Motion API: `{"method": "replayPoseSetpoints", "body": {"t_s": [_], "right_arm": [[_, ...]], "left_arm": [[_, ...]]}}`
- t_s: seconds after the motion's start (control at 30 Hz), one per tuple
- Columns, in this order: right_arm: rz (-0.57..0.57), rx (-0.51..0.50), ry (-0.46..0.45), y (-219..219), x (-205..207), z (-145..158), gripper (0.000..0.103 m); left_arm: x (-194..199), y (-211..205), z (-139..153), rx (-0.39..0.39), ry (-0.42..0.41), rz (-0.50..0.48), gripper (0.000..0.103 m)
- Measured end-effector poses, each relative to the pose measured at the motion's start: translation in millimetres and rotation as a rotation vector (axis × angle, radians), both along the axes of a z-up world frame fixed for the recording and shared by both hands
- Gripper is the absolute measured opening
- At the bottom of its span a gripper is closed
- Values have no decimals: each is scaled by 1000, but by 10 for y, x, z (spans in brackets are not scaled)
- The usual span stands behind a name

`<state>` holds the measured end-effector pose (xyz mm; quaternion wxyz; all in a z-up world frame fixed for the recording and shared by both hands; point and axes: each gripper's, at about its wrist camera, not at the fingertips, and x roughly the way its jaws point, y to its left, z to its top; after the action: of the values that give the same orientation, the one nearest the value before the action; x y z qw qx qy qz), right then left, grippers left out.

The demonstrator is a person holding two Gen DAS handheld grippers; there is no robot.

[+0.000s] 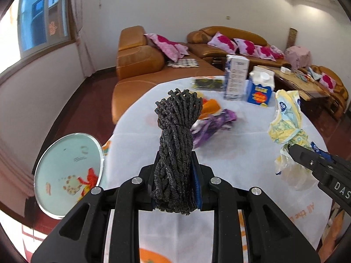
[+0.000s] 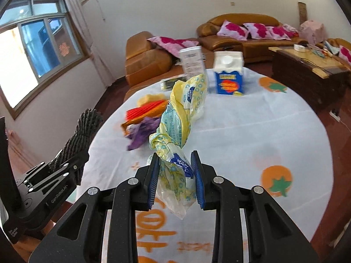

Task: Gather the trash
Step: 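Carry the black rope and clear printed bag over the teal bin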

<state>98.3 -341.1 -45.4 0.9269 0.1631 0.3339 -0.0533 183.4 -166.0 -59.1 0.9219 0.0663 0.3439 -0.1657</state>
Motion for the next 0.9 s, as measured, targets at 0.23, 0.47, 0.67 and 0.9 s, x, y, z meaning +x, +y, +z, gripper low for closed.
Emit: {"method": "replayPoseSetpoints", "body": {"t_s": [0.23, 0.47, 0.67, 0.9], "right_arm": [[75, -11, 2, 379, 104, 9, 30], [137, -18, 3, 665, 230, 11, 30], [182, -22, 6, 890, 330, 4, 30], [239, -27, 12, 1141, 426, -21, 30]], "left_arm": [[18, 342, 5, -17, 11, 64, 24], [10, 665, 14, -27, 9, 123, 24], [56, 876, -9, -27, 19, 167, 24], [96, 1157, -57, -42, 30, 223, 24]]}}
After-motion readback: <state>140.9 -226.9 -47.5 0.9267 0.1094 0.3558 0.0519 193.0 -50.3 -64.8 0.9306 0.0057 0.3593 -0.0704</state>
